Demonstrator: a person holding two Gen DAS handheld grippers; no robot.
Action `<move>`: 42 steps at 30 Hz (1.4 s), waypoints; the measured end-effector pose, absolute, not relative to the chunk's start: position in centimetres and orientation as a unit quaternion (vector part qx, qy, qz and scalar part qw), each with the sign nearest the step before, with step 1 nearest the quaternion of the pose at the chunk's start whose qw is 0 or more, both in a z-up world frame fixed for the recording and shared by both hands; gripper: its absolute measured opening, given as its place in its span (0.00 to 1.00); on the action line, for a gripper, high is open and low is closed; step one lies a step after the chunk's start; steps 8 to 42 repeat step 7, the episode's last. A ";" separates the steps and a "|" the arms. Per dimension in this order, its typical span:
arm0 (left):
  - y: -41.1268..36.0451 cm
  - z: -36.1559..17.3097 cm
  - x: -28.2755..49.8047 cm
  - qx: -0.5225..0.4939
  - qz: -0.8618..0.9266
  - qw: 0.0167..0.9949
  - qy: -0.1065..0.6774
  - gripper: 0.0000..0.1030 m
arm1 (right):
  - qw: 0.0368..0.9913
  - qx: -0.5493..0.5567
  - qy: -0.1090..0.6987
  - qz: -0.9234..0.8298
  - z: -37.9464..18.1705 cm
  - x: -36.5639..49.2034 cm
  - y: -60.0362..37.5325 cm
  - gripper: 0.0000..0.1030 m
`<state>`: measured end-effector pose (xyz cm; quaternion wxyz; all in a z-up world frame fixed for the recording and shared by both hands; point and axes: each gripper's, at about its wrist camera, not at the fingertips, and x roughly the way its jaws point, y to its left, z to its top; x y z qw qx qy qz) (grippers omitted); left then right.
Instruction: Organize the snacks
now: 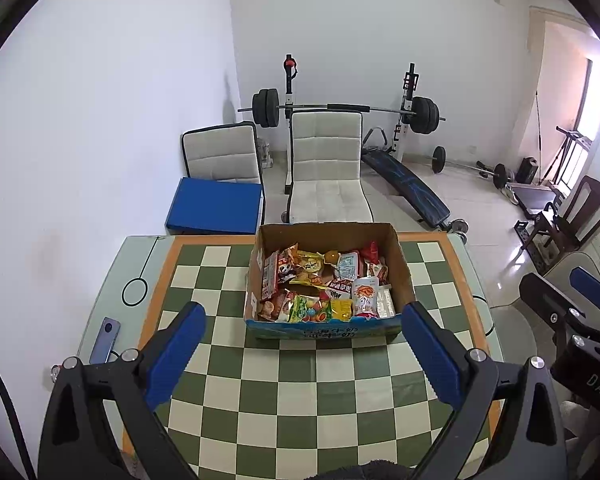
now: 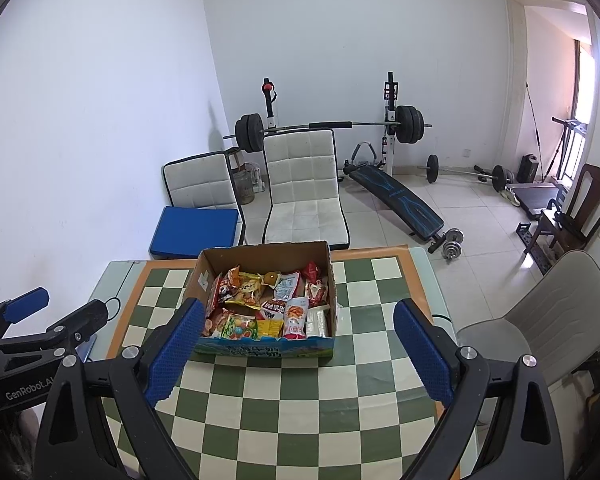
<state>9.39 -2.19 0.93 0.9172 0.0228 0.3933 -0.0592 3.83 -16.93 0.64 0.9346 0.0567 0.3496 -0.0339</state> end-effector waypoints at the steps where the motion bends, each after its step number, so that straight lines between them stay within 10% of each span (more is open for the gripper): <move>1: -2.1 0.9 9.3 0.023 -0.060 0.917 0.394 0.97 | 0.935 0.055 0.350 -0.034 0.7 3.9 -16.9 0.95; 42: -1.9 0.9 9.3 0.026 -0.063 0.917 0.392 0.97 | 0.934 0.057 0.350 -0.036 0.6 3.8 -16.9 0.95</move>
